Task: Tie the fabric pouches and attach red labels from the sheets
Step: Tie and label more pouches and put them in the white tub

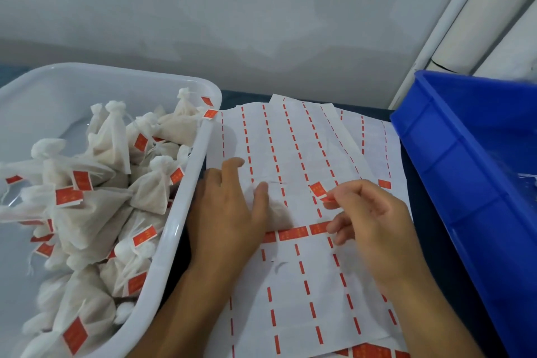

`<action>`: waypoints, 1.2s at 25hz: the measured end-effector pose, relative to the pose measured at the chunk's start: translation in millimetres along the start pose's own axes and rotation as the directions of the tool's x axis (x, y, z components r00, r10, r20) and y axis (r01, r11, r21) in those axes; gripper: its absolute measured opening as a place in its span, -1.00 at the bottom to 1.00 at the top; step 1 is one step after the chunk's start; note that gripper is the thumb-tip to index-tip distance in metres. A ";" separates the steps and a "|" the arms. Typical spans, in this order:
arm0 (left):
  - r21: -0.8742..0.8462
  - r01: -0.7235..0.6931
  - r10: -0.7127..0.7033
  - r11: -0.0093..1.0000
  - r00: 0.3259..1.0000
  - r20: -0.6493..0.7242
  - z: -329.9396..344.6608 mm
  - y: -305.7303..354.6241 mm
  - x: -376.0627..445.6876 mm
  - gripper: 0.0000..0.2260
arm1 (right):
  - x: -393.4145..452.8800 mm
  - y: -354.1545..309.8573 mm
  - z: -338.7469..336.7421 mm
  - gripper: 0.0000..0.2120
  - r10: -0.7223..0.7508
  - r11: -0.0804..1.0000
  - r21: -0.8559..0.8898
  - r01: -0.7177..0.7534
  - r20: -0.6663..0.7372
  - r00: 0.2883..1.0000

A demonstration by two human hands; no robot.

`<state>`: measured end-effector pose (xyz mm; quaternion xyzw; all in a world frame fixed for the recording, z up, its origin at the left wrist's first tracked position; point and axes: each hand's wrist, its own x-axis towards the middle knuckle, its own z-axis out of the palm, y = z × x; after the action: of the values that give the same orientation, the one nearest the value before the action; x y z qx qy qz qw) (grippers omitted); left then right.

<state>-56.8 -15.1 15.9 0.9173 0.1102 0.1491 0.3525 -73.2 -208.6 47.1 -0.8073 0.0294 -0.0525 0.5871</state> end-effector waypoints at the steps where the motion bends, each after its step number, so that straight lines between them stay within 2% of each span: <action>1: -0.003 0.002 -0.002 1.000 0.999 0.042 -0.8 0.8 0.9 -0.51 | 0.2 0.2 1.8 -0.86 -0.001 1.000 0.016 0.002 -0.034 0.999; 3: 0.010 -0.029 0.028 1.000 0.995 0.098 -0.2 2.8 1.8 -0.53 | 0.4 1.2 4.6 -0.84 -0.008 0.999 0.034 0.011 -0.069 0.998; 6: 0.005 -0.109 0.108 0.994 0.989 0.101 0.5 3.0 0.4 -0.60 | 0.6 6.6 6.5 -0.91 -0.006 1.000 0.020 0.008 -0.060 0.998; 11: -0.215 -0.084 0.136 0.973 0.961 0.241 -0.3 11.7 -6.5 -0.69 | 1.6 10.9 8.6 -0.89 -0.010 0.999 -0.033 0.009 -0.036 0.999; 14: -0.276 -0.106 0.176 0.955 0.953 0.245 1.3 16.7 -8.7 -0.75 | 2.4 10.6 8.3 -0.85 -0.027 0.999 -0.025 0.026 -0.028 0.999; 16: -0.323 -0.071 0.158 0.944 0.955 0.250 3.4 18.7 -10.0 -0.81 | 2.5 10.2 7.4 -0.85 -0.028 1.000 -0.003 0.028 -0.035 0.999; 21: -0.400 -0.040 0.127 0.915 0.973 0.193 3.2 20.3 -9.6 -0.88 | 3.8 9.1 5.4 -0.88 0.011 0.996 0.090 -0.008 -0.042 0.999; 24: -0.477 -0.040 0.125 0.878 0.981 0.148 0.4 21.0 -8.4 -0.84 | 4.8 9.5 5.0 -0.90 0.037 0.989 0.141 -0.032 -0.039 0.999; 30: -0.520 -0.184 0.236 0.834 0.971 0.035 -5.6 27.1 -12.2 -0.83 | 5.3 8.8 4.5 -0.93 0.098 0.947 0.304 -0.106 0.041 0.994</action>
<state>-67.4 -35.1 35.9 0.8029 -0.0525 0.1657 0.5702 -67.3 -207.6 37.6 -0.7047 0.0553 -0.0156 0.7072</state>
